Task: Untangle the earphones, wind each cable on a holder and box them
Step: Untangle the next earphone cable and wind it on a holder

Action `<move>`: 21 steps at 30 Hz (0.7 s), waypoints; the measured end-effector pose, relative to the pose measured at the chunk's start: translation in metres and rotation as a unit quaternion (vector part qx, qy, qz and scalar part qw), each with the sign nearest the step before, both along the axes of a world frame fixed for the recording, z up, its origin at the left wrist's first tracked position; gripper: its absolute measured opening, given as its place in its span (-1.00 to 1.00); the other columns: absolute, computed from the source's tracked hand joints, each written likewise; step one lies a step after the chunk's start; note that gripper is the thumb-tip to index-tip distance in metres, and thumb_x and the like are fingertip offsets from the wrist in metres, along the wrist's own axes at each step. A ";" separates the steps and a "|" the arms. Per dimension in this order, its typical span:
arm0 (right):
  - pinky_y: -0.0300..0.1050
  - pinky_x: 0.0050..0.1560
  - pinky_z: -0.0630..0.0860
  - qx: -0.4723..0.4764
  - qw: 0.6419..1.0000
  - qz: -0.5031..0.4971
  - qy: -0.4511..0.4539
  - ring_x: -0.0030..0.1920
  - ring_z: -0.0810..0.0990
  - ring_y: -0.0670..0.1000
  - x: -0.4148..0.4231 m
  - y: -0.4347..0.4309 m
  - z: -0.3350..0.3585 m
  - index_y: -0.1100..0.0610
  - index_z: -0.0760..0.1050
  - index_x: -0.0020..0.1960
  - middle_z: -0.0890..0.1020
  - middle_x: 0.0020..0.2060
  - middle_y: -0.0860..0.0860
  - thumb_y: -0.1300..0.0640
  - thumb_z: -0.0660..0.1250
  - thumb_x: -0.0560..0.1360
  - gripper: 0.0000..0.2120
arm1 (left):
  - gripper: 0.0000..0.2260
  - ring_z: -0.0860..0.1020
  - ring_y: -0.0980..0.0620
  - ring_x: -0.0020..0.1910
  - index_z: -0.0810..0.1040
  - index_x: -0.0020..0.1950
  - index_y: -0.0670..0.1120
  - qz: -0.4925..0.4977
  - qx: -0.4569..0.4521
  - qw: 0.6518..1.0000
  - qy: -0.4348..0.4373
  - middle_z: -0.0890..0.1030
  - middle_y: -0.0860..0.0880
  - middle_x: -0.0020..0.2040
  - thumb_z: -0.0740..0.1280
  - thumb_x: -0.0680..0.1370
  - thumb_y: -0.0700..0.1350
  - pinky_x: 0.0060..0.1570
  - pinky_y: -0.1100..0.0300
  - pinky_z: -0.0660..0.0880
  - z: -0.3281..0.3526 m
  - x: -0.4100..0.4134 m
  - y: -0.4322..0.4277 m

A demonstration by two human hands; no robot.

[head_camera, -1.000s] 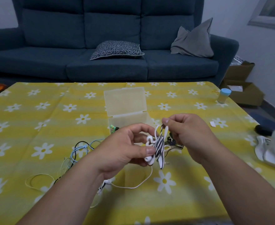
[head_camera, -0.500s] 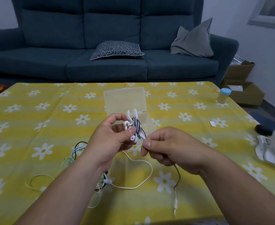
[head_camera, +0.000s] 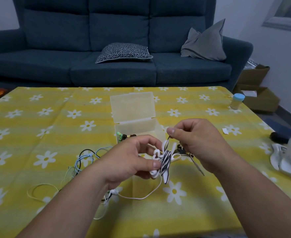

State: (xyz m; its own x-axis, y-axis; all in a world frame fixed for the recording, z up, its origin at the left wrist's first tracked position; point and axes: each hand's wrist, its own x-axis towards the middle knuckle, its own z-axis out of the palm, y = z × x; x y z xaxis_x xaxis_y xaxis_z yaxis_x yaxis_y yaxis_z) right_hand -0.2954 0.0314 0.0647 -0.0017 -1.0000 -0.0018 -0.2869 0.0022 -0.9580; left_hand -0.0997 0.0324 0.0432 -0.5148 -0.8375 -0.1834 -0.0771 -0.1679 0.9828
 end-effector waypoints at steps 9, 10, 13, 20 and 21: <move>-0.18 -0.46 0.14 0.111 0.991 0.070 -0.006 -0.50 0.21 -0.04 0.011 0.000 -0.018 0.05 0.54 -0.42 0.36 -0.50 -0.02 0.09 0.26 0.64 -0.55 | -0.69 0.58 -0.04 -0.37 0.55 0.05 -0.08 0.104 0.035 0.984 0.143 0.61 -0.13 -0.16 0.45 0.33 -0.24 -0.38 0.18 0.56 0.004 -0.004 -0.001; -0.20 -0.47 0.15 0.128 0.988 0.091 0.006 -0.50 0.22 -0.05 0.013 0.001 -0.019 0.07 0.56 -0.36 0.37 -0.48 0.00 0.09 0.24 0.65 -0.59 | -0.69 0.58 -0.03 -0.38 0.55 0.04 -0.07 0.129 0.034 0.980 0.146 0.61 -0.10 -0.20 0.44 0.32 -0.23 -0.39 0.18 0.56 0.004 -0.004 -0.003; -0.21 -0.45 0.21 0.173 0.971 0.162 0.040 -0.51 0.29 -0.06 0.020 0.009 -0.020 0.18 0.62 -0.17 0.43 -0.48 -0.01 0.14 0.20 0.66 -0.68 | -0.73 0.58 0.02 -0.41 0.55 0.02 -0.03 0.200 0.027 0.969 0.139 0.62 -0.05 -0.27 0.44 0.36 -0.23 -0.40 0.21 0.54 0.002 -0.002 -0.008; -0.21 -0.43 0.29 0.154 0.961 0.218 0.069 -0.49 0.35 -0.05 0.020 0.015 -0.003 0.27 0.64 -0.08 0.46 -0.48 0.00 0.21 0.28 0.61 -0.79 | -0.77 0.55 0.03 -0.43 0.55 0.01 -0.01 0.220 0.029 0.973 0.064 0.58 -0.03 -0.28 0.44 0.47 -0.29 -0.41 0.22 0.48 -0.003 0.004 -0.012; -0.17 -0.42 0.30 0.147 0.963 0.216 0.070 -0.50 0.37 -0.03 0.018 0.014 -0.001 0.26 0.64 -0.09 0.47 -0.49 0.00 0.21 0.30 0.59 -0.81 | -0.77 0.55 0.01 -0.42 0.55 0.00 -0.01 0.218 0.022 0.974 0.053 0.58 -0.05 -0.24 0.44 0.47 -0.30 -0.41 0.22 0.48 -0.003 0.005 -0.012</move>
